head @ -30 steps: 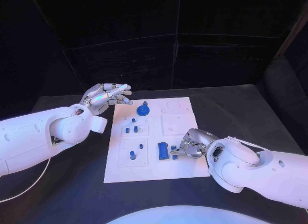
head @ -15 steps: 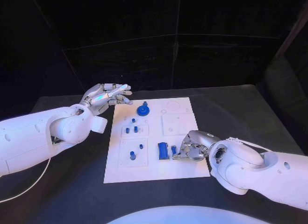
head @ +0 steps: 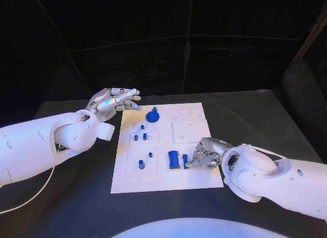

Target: Assemble the parts on the task board

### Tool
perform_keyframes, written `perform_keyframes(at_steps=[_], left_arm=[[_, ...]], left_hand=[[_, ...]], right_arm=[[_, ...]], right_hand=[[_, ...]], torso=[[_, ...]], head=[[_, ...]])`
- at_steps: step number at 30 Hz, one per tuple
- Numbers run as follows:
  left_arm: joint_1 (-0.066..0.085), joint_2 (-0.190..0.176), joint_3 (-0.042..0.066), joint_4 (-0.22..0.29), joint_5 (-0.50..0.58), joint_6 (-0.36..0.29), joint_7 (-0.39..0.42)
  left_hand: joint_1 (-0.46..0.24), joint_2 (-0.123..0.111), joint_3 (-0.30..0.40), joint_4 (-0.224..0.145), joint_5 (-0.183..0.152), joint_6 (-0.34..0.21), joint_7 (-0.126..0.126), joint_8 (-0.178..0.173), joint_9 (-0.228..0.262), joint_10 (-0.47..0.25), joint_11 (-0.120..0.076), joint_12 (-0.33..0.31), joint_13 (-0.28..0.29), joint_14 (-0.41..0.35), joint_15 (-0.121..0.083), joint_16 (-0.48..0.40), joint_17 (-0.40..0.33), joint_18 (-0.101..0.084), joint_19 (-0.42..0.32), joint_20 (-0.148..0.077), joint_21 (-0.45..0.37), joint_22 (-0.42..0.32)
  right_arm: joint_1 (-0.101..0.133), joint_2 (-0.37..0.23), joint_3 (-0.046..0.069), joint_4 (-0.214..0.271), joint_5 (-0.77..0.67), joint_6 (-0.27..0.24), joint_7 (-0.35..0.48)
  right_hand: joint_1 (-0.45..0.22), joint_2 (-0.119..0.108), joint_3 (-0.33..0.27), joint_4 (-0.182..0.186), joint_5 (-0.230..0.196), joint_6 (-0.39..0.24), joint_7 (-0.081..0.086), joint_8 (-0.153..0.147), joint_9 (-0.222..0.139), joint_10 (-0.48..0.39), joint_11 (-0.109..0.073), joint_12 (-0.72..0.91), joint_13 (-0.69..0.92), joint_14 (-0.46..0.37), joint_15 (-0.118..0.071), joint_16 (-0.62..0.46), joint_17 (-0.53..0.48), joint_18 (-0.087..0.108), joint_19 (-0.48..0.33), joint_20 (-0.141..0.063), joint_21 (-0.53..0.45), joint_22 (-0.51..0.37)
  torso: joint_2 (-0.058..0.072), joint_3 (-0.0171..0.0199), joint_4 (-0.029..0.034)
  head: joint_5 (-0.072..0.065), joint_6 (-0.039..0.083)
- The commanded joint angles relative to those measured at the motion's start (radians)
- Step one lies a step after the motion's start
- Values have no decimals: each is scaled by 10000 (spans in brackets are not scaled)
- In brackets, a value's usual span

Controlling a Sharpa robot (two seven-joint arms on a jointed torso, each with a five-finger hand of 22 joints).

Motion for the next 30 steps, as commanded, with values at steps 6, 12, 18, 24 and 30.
perform_keyframes(at_steps=[6,12,18,24,30], left_arm=[[8,5,4,-6,21,116,45],[5,-3,0,-21,21,68,82],[-25,48,-4,-193,21,-92,332],[-63,237,-6,-621,148,-312,643],[-90,670,-3,-1445,407,-400,758]], left_hand=[[90,16,-64,20,1,-77,-20,50,-4,-86,-1,44,-15,57,16,-67,-13,128,76,-22,-55,-14],[117,31,-95,22,2,-93,-18,66,-3,-108,3,65,-15,52,18,-71,-19,128,85,-20,-71,-50],[235,132,-112,12,6,144,-198,241,35,108,-114,212,7,-50,-23,-200,-81,137,11,-30,-158,-160],[450,262,-102,71,7,507,-383,239,-18,578,-251,-46,-76,142,-59,-1156,-401,155,-387,-29,-548,-535],[723,254,-40,140,13,650,-426,-137,-28,939,-213,-960,-81,358,98,-2775,-761,133,-1048,185,-1200,-1143]], right_arm=[[8,-192,1,217,382,-509,800],[149,-736,18,272,3038,-1015,3546],[851,-780,31,-859,7163,-971,6755],[1407,-120,40,-2910,10389,-218,8988],[1590,1007,268,-5147,11760,523,10253]], right_hand=[[-339,-78,-356,257,-49,-236,75,-39,17,-18,49,-101,-70,656,10,-95,426,-114,267,-2,-78,1766],[-305,-232,-510,379,595,-887,327,-460,-103,-646,267,-1236,-874,132,198,-1463,-1559,359,-1164,145,-1539,148],[1016,390,-146,-227,929,-1347,636,-1091,-305,-2919,539,-6166,-4567,-1577,451,-6554,-7099,1406,-4574,377,-6214,-4406],[2063,721,85,-427,532,-1577,1250,-1815,-692,-3947,1245,-9467,-7628,-3605,1295,-10205,-8882,1242,-6062,1025,-9135,-6378],[2186,748,53,-722,376,-1407,1327,-2442,-1248,-3437,1473,-10730,-10283,-3638,1679,-12523,-10538,1445,-5880,1608,-11213,-8085]], torso=[[-25,3,-14],[-50,-8,-6],[-227,-80,-30],[-570,-206,-18],[-896,-263,-11]], head=[[13,33],[-39,185],[-185,508],[-375,999],[-426,1392]])
